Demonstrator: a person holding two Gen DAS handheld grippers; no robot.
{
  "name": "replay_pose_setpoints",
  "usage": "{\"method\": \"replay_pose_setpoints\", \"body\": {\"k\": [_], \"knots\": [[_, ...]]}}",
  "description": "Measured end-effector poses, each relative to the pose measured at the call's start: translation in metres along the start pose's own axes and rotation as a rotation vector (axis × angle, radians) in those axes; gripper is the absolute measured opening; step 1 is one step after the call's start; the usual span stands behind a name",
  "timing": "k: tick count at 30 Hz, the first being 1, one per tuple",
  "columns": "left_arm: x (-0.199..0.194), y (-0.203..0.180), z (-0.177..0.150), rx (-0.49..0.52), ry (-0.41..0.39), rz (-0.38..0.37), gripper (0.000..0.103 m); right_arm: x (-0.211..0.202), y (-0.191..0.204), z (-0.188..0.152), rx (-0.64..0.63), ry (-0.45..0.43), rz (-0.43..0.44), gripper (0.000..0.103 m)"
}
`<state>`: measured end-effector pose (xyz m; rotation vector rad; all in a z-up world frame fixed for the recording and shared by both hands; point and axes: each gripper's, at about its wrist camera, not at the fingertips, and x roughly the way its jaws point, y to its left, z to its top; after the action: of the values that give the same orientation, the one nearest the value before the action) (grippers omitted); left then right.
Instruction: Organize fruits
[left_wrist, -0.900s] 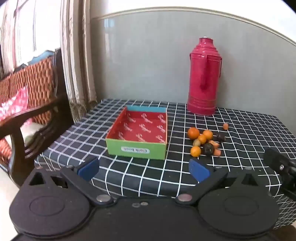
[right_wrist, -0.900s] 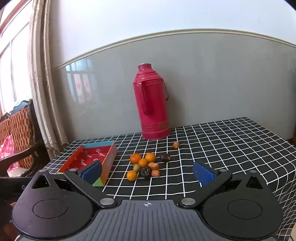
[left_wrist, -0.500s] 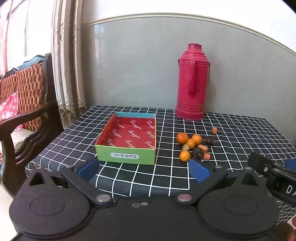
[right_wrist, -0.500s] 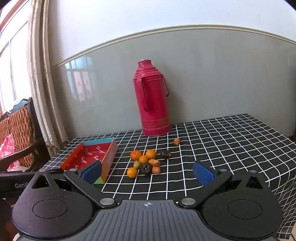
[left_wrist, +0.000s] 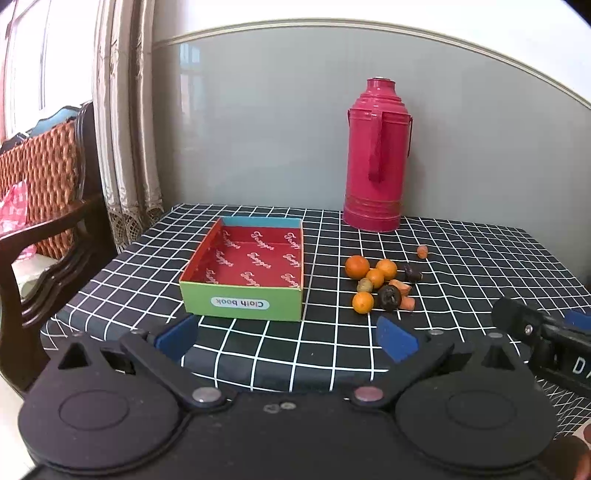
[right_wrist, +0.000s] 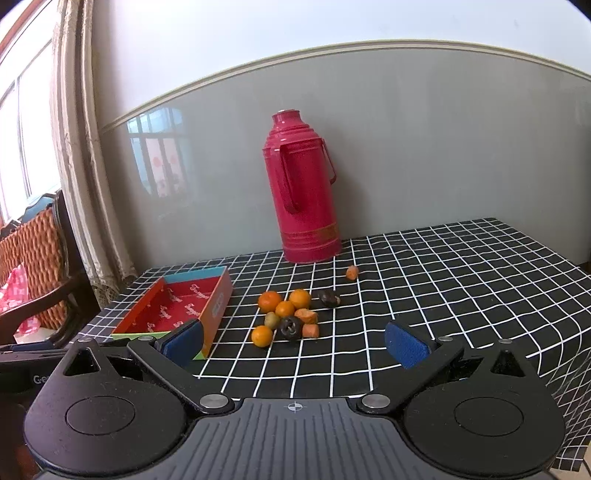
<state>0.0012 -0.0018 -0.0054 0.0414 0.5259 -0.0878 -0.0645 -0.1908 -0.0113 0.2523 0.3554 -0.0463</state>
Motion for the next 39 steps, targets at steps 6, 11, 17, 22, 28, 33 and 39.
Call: {"method": "replay_pose_setpoints", "body": {"k": [6,11,17,22,28,33,39], "knots": [[0.0012,-0.0023,-0.002,0.021,-0.012,0.019,0.097,0.0008,-0.0009,-0.0012,0.005,0.001,-0.002,0.103],[0.002,-0.0042,-0.0025,0.029,-0.011,0.008,0.097,0.0005,-0.0016,-0.0014,0.007,0.001,0.003,0.103],[0.0009,-0.0036,-0.0044,0.031,-0.015,0.0,0.097,0.001,-0.0013,-0.0015,0.009,0.001,0.005,0.103],[0.0014,-0.0032,-0.0053,0.037,-0.016,0.003,0.097,0.001,-0.0011,-0.0017,0.006,0.001,0.006,0.103],[0.0031,-0.0038,-0.0051,0.04,-0.015,0.002,0.097,0.0007,-0.0008,-0.0021,0.006,-0.001,0.006,0.103],[0.0052,-0.0047,-0.0066,0.041,-0.01,0.002,0.097,0.0016,-0.0005,-0.0024,0.007,-0.002,0.005,0.103],[0.0098,-0.0058,-0.0072,0.048,0.002,0.001,0.097,0.0031,-0.0012,-0.002,0.011,0.001,0.005,0.103]]}}
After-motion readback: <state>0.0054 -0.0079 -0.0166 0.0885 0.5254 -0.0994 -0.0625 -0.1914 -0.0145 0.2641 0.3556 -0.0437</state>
